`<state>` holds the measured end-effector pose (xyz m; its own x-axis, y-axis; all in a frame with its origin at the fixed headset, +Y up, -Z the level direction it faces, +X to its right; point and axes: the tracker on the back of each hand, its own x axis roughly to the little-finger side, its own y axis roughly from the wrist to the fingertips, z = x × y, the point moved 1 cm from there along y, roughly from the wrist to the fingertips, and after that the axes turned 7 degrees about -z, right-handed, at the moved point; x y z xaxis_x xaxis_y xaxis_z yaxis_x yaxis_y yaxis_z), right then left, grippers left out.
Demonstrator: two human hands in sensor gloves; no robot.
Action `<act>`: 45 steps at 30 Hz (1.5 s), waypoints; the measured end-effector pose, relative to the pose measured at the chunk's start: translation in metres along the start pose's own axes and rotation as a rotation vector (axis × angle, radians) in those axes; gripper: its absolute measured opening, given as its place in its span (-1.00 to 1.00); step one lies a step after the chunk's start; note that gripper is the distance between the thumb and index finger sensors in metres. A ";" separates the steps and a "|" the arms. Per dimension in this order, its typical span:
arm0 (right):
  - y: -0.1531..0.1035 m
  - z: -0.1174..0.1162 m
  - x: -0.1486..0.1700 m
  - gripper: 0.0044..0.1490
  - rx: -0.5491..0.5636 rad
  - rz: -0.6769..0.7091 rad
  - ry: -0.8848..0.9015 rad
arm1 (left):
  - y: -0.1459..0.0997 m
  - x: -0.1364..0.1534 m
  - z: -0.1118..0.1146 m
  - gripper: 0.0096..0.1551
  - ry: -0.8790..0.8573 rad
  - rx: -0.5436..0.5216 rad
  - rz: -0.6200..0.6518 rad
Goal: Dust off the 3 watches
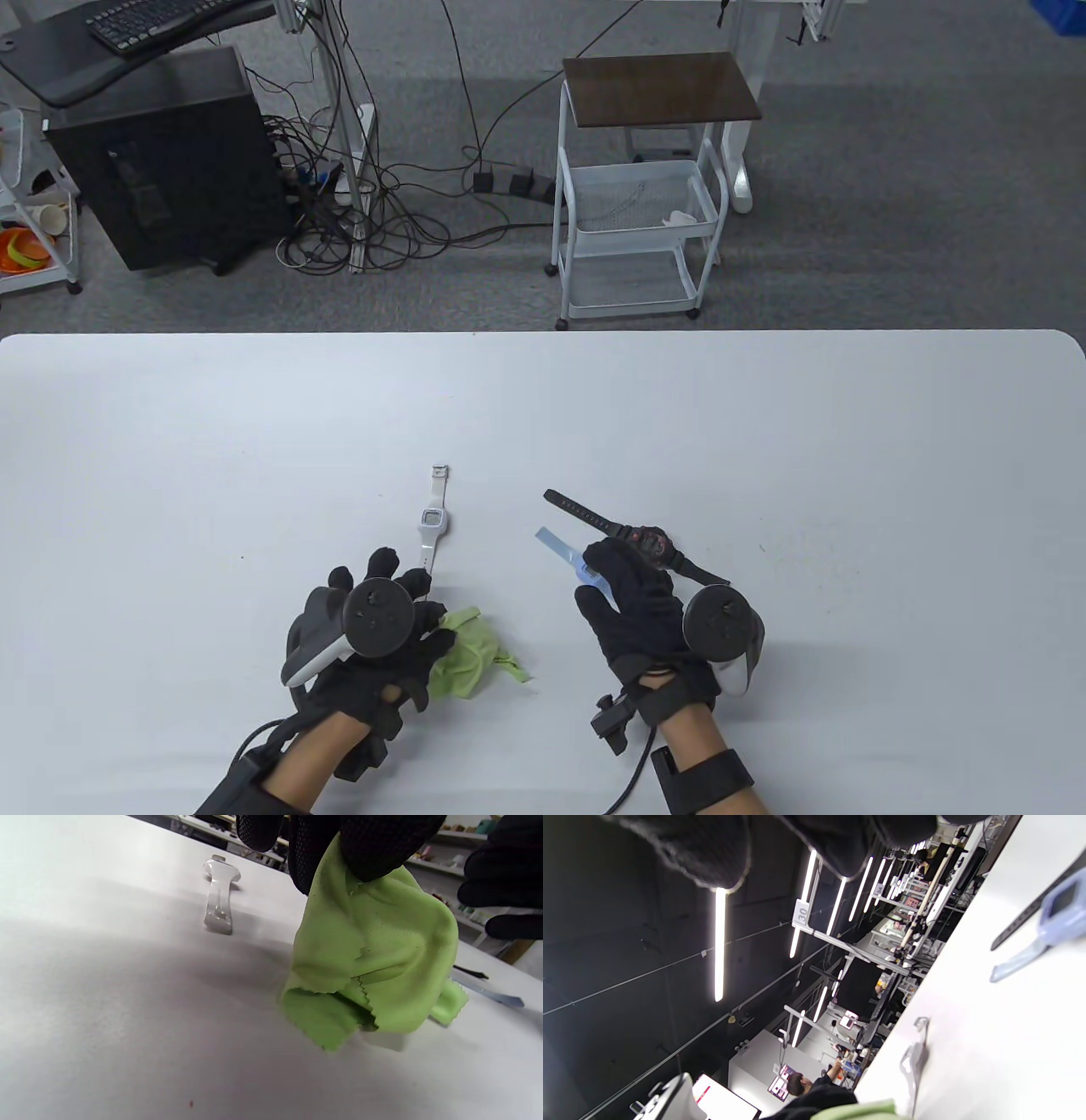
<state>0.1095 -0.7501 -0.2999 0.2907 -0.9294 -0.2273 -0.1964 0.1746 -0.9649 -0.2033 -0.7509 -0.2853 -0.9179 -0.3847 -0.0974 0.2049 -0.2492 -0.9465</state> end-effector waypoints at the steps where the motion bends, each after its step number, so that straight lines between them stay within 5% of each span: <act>1: 0.000 0.000 0.000 -0.02 -0.001 -0.001 0.000 | -0.001 0.001 -0.002 -0.48 -0.014 -0.007 0.004; 21: 0.023 -0.004 -0.010 -0.03 -0.068 -0.044 -0.185 | -0.034 0.013 -0.043 -0.51 -0.218 -0.135 0.135; 34: 0.086 -0.023 -0.019 -0.05 -0.206 -0.182 -0.632 | -0.035 0.031 -0.054 -0.51 -0.232 -0.171 0.116; 45: 0.122 -0.042 -0.015 -0.09 -0.293 -0.263 -0.746 | -0.035 0.033 -0.057 -0.51 -0.239 -0.182 0.118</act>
<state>0.0414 -0.7283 -0.4086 0.8833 -0.4512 -0.1271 -0.2409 -0.2043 -0.9488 -0.2597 -0.7040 -0.2728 -0.7811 -0.6047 -0.1556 0.2215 -0.0354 -0.9745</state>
